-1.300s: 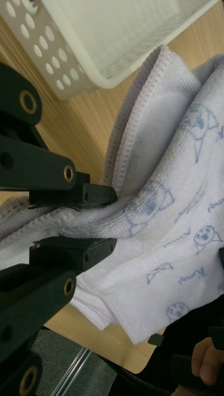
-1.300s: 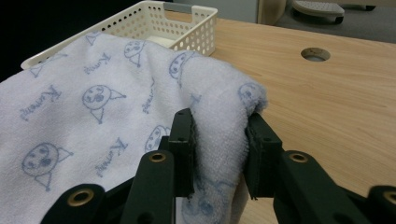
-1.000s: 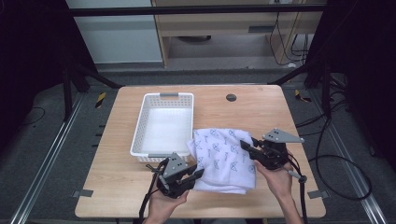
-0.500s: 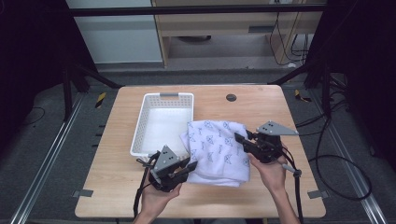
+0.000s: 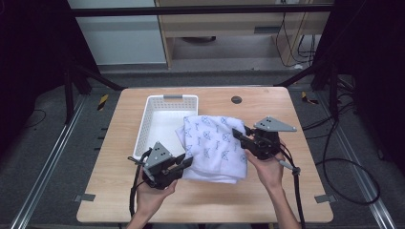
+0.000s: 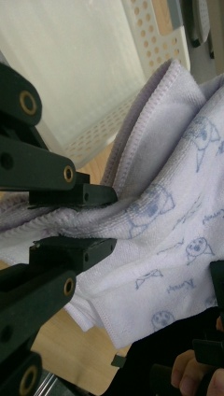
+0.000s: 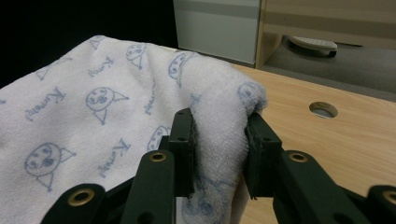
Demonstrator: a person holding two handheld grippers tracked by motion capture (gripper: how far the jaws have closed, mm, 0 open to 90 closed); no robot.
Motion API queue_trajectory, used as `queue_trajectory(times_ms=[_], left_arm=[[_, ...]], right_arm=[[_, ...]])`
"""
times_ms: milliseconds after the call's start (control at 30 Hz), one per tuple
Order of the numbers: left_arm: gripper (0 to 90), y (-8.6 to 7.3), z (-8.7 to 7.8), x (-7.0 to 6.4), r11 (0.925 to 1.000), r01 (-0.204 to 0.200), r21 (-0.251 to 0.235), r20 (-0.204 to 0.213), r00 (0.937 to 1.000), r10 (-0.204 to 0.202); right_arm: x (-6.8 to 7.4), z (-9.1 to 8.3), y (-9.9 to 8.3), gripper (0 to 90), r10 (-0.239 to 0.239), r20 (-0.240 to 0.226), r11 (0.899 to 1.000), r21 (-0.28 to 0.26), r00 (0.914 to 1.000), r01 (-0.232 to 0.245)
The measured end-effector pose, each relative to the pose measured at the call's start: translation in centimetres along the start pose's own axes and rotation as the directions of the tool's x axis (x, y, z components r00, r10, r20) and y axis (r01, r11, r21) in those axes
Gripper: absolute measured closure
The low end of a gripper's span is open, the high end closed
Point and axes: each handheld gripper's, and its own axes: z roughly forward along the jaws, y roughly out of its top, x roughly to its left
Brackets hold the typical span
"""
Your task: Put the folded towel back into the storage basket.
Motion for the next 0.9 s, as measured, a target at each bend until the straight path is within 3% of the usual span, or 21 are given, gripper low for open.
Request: queue_trajectory(times_ms=[400, 900], left_arm=[[75.8, 0.5, -1.5, 2.0, 0.9992, 0.026, -0.032, -0.042, 0.9987, -0.027], [76.1, 0.7, -3.5, 5.1, 0.9951, 0.079, -0.060, -0.100, 0.9914, -0.084]], right_arm=[[1.5, 1.7, 2.0, 68.4, -0.025, -0.008, 0.999, -0.023, 0.9996, 0.025], [3.9, 4.6, 4.1, 68.3, -0.055, -0.022, 0.998, -0.040, 0.9983, 0.054]])
